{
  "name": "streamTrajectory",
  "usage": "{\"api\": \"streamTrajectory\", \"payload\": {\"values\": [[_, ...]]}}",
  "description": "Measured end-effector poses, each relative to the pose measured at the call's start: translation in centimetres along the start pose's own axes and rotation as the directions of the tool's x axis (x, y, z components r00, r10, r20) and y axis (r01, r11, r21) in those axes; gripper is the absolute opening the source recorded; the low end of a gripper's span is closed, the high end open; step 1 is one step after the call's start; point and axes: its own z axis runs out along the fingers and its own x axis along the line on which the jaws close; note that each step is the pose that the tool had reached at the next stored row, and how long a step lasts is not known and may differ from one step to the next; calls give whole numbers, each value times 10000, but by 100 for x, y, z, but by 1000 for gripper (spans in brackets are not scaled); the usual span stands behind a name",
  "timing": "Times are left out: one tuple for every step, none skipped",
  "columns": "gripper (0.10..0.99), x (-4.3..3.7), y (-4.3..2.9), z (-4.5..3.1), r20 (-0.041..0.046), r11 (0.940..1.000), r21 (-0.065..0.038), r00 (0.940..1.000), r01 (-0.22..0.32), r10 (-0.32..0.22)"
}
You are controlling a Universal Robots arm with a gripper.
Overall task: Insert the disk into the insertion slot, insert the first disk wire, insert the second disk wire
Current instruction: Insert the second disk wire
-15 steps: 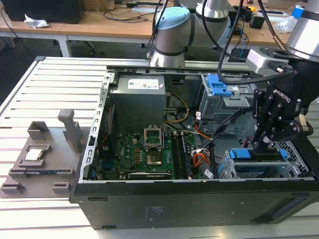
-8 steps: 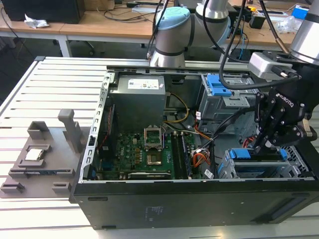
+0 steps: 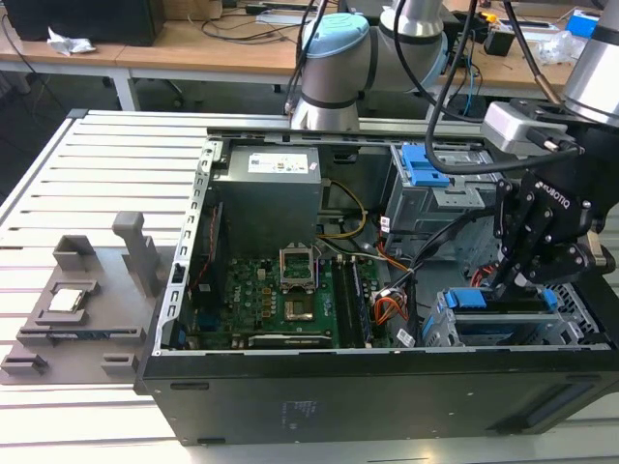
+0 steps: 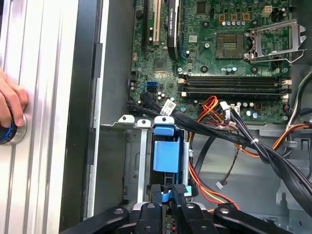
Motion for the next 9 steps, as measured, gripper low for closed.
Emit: {"api": "streamTrajectory", "payload": {"values": [[208, 0, 0, 1, -5, 10000, 0, 10000, -1, 1], [208, 0, 0, 2, -5, 10000, 0, 10000, -1, 1], [208, -1, 0, 2, -3, 10000, 0, 10000, -1, 1], [216, -1, 0, 3, -4, 10000, -1, 10000, 0, 0], [216, -1, 0, 3, -4, 10000, 0, 10000, -1, 1], [216, -1, 0, 3, -4, 10000, 0, 10000, 0, 0], [282, -1, 0, 3, -4, 10000, 0, 10000, -1, 1], [282, -1, 0, 3, -3, 10000, -1, 10000, 0, 0], [282, 0, 0, 4, -2, 10000, 0, 10000, 0, 0]]}}
